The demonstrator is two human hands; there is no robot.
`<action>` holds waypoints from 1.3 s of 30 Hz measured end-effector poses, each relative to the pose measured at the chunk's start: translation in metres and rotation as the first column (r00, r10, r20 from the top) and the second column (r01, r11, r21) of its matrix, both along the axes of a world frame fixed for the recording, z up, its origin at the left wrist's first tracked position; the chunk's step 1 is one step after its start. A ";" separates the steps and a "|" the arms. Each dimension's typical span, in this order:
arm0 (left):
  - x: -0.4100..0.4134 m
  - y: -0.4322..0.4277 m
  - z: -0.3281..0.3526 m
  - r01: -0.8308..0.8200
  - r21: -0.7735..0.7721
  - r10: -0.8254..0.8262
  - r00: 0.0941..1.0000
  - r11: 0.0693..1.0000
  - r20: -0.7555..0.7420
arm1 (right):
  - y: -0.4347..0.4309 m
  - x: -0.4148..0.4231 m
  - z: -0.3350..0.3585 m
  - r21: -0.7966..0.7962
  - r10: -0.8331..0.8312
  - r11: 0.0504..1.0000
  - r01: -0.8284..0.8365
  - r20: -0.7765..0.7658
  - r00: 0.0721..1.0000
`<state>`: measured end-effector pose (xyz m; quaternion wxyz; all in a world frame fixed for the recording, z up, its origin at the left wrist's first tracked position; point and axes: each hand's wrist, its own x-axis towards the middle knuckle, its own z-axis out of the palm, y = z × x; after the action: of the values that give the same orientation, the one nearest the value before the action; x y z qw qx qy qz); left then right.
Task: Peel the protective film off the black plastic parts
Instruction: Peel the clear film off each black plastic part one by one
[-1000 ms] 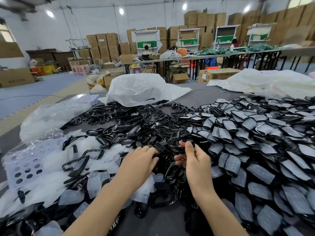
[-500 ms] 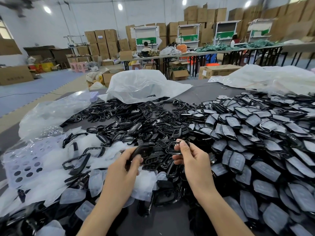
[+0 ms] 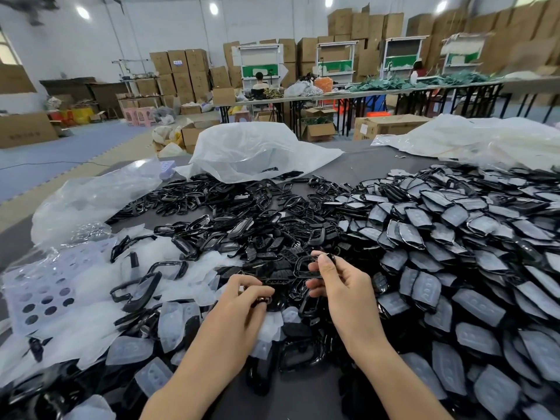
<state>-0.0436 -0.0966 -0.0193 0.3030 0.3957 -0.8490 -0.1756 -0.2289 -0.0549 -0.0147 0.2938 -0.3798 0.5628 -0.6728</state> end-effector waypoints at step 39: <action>-0.008 0.012 0.026 0.062 0.300 0.109 0.848 0.952 -0.518 | 0.001 0.006 0.007 -0.019 0.188 0.982 -0.189 0.238 0.953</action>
<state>-0.0520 -0.0842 0.0072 0.4619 0.3844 -0.6902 -0.4031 -0.2232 -0.0543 -0.0073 0.4229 -0.3475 0.4861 -0.6812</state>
